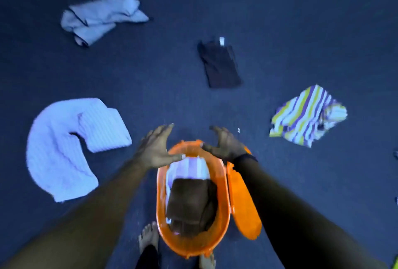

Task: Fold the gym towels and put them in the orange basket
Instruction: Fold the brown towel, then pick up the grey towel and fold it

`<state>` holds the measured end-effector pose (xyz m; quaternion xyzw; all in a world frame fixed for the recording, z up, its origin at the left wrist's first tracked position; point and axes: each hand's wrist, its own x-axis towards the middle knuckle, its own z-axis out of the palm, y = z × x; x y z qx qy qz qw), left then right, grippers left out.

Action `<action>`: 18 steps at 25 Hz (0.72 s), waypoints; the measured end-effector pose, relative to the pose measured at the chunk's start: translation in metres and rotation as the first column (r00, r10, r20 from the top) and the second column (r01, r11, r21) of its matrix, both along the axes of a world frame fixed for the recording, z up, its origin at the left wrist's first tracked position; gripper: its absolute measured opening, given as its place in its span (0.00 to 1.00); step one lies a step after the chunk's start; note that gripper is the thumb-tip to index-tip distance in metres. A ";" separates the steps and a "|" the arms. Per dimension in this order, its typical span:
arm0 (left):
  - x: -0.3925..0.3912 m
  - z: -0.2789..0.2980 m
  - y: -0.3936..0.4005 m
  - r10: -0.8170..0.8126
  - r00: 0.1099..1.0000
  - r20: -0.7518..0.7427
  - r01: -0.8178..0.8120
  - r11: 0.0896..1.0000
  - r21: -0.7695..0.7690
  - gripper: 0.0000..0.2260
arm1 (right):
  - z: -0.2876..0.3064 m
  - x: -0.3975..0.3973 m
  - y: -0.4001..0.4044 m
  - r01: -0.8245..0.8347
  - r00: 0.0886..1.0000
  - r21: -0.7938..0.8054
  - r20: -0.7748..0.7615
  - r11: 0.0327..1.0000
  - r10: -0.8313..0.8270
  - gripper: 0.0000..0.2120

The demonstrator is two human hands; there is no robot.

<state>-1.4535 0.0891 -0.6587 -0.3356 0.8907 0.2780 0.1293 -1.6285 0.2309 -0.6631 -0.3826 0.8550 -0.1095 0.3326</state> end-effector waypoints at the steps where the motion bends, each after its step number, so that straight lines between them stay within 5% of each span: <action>1: -0.002 0.051 -0.013 0.049 0.998 -0.048 -0.050 0.999 -0.021 0.48 | 0.048 -0.010 -0.017 -0.008 1.000 -0.038 -0.017 0.999 0.007 0.36; 7: 0.061 0.394 -0.091 0.319 0.870 -0.375 -0.401 0.901 -0.164 0.51 | 0.389 -0.018 -0.122 -0.194 0.972 -0.309 -0.192 0.931 0.138 0.39; 10: 0.127 0.517 -0.107 0.381 0.793 -0.476 -0.514 0.838 -0.184 0.45 | 0.518 0.015 -0.158 -0.298 0.944 -0.417 -0.263 0.859 0.200 0.39; 14: 0.250 0.629 -0.096 0.479 0.690 -0.543 -0.657 0.730 -0.191 0.42 | 0.642 0.104 -0.192 -0.459 0.885 -0.472 -0.314 0.752 0.343 0.39; 18: 0.377 0.674 -0.060 0.565 0.559 -0.607 -0.791 0.583 -0.186 0.41 | 0.699 0.227 -0.215 -0.609 0.793 -0.502 -0.350 0.614 0.499 0.37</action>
